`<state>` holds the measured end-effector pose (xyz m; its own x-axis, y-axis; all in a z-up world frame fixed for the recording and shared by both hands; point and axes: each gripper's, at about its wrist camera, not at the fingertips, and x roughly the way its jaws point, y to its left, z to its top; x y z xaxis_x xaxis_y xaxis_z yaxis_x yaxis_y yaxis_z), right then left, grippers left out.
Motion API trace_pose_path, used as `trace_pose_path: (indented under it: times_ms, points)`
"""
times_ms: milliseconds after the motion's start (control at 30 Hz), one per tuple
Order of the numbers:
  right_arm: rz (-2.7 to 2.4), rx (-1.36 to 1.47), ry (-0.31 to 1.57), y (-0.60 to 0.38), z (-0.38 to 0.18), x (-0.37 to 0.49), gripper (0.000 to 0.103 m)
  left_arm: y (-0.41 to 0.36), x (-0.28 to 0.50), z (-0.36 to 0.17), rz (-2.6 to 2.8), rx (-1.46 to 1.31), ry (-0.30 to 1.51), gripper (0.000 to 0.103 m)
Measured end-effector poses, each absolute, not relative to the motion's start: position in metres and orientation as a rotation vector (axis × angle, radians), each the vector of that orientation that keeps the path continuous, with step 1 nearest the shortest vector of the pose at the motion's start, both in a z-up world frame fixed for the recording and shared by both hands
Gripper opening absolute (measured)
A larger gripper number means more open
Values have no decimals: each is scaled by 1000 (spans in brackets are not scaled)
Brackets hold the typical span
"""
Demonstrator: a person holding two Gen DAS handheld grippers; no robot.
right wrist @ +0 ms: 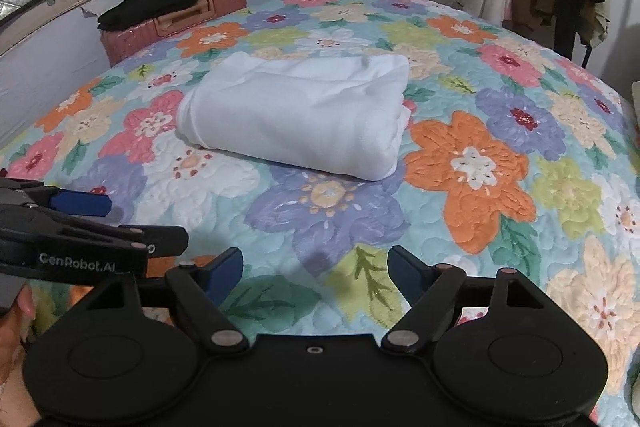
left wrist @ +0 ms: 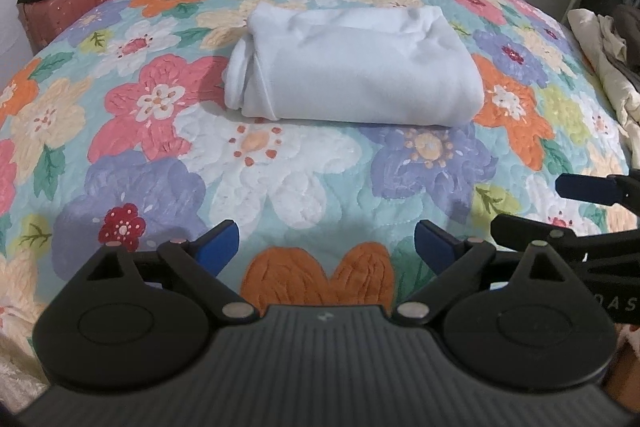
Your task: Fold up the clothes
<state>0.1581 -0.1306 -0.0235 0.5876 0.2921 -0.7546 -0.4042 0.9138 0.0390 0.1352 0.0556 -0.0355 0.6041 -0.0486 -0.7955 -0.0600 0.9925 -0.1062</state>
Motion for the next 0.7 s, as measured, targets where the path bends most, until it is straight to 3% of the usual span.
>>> trace_pose_path:
  times_ms: [200,700]
  points:
    - [394,-128,842,-134,-22,161,84,53,138,-35,20,-103,929,103]
    - [381,-105,846,-136,-26,164,84,53,140,-38,42,-106,929,103]
